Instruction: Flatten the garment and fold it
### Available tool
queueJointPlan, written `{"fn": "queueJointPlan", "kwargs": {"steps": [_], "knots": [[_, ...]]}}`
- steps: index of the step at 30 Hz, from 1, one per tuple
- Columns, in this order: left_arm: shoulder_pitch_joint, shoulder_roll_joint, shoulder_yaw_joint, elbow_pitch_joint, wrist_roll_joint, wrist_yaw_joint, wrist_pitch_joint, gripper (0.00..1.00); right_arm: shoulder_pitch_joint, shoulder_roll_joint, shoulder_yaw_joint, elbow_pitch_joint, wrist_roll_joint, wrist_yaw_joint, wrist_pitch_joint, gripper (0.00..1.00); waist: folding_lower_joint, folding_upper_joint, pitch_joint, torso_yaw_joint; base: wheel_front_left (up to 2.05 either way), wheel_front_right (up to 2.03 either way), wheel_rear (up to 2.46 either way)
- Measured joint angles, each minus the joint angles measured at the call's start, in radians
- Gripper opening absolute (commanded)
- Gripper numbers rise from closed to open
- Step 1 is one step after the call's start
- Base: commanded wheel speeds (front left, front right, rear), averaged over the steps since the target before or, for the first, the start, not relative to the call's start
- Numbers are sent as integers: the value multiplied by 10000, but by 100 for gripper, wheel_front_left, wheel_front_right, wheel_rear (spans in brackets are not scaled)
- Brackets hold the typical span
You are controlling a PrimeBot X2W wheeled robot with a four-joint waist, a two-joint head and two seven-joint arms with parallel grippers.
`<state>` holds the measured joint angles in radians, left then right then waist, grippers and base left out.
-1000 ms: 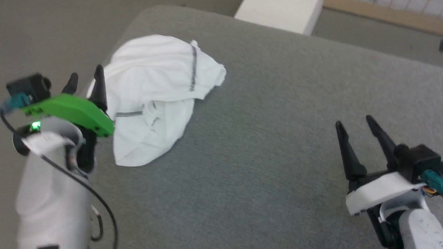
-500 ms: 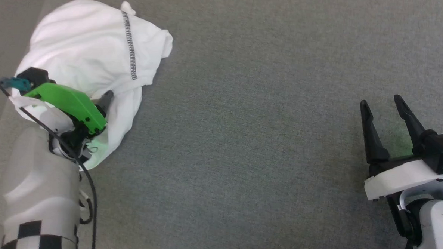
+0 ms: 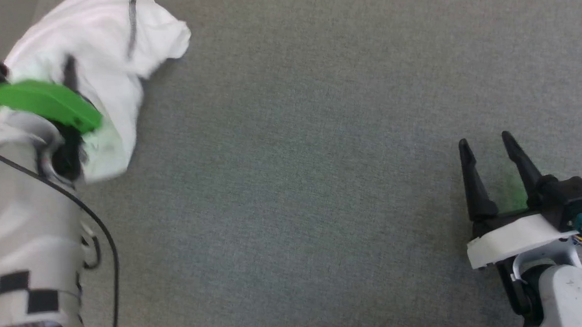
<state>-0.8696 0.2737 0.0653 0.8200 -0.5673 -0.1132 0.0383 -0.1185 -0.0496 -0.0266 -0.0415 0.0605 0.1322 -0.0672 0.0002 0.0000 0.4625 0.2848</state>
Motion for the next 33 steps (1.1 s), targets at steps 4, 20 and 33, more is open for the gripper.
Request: {"fn": "queueJointPlan", "kwargs": {"steps": [4, 20, 33], "knots": [[-1028, 474, -13, -660, 23, -4, -222, 0, 3, 4, 98, 341, 339, 0, -441, 100, 0, 0, -508, -33, 0, 0, 0], [-5026, -512, -2293, -3812, -560, -104, 1789, 0, 337, -6, 100, 2205, 1622, 0, -1664, 100, -2, 1, -2829, -1878, 0, 0, 0], [748, -988, -5994, -4941, -2596, -107, 3051, 0, 702, -8, -286, 2433, 1732, 0, -1808, 100, -3, 0, -3682, -2933, 0, 0, 0]]}}
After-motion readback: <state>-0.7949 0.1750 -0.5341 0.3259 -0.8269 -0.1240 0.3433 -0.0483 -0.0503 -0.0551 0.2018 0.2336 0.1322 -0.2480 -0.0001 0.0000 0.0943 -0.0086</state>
